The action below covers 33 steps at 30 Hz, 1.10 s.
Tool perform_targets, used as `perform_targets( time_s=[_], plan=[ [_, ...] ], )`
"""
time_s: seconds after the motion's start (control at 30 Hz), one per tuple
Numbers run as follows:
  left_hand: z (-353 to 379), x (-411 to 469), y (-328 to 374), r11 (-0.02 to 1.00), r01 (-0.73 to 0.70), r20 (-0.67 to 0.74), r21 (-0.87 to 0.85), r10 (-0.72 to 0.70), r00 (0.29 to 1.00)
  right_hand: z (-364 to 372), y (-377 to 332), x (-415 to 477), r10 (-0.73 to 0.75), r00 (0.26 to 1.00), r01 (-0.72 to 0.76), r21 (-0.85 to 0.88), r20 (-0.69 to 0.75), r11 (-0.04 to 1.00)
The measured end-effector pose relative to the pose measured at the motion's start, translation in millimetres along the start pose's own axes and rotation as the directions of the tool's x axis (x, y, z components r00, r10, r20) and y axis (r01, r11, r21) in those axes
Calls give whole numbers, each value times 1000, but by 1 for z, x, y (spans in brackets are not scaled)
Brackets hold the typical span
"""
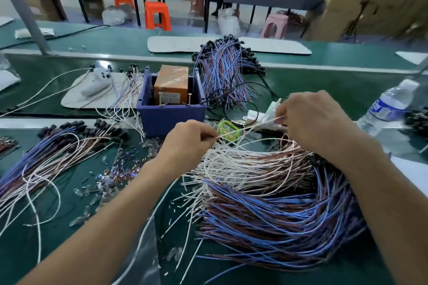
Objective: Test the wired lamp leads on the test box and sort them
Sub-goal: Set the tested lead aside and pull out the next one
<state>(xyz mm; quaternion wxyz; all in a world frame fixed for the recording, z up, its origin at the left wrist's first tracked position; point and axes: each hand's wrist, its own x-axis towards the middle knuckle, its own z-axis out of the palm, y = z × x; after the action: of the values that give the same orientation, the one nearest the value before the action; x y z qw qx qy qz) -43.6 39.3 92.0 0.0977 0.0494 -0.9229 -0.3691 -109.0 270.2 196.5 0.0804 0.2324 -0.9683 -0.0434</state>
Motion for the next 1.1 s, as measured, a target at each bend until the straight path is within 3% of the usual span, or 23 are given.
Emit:
perform_targets(
  time_s=[0.1,0.2,0.33,0.43,0.7,0.93,1.1],
  plan=[
    [15,7,3,997,3,-39,78,0,999,9,17,-12,-101,985,61,-267,-137,962],
    [34,10,4,997,6,-30,83,-3,1000,36,33,-24,-103,994,82,-374,-37,924],
    [55,10,1,997,8,78,74,-14,997,83,56,-26,-16,991,34,-134,136,990],
    [60,11,-4,998,13,52,60,-16,999,101,62,-23,6,976,-20,61,216,998],
    [54,11,-10,1000,11,44,4,-11,999,105,28,-31,-36,993,21,129,117,991],
    [34,1,-14,996,18,-15,-86,-19,1000,101,-65,-26,-123,990,69,519,70,852],
    [-1,-16,-44,986,118,-103,-118,-130,986,106,-118,-7,-111,991,27,680,80,733]
  ],
)
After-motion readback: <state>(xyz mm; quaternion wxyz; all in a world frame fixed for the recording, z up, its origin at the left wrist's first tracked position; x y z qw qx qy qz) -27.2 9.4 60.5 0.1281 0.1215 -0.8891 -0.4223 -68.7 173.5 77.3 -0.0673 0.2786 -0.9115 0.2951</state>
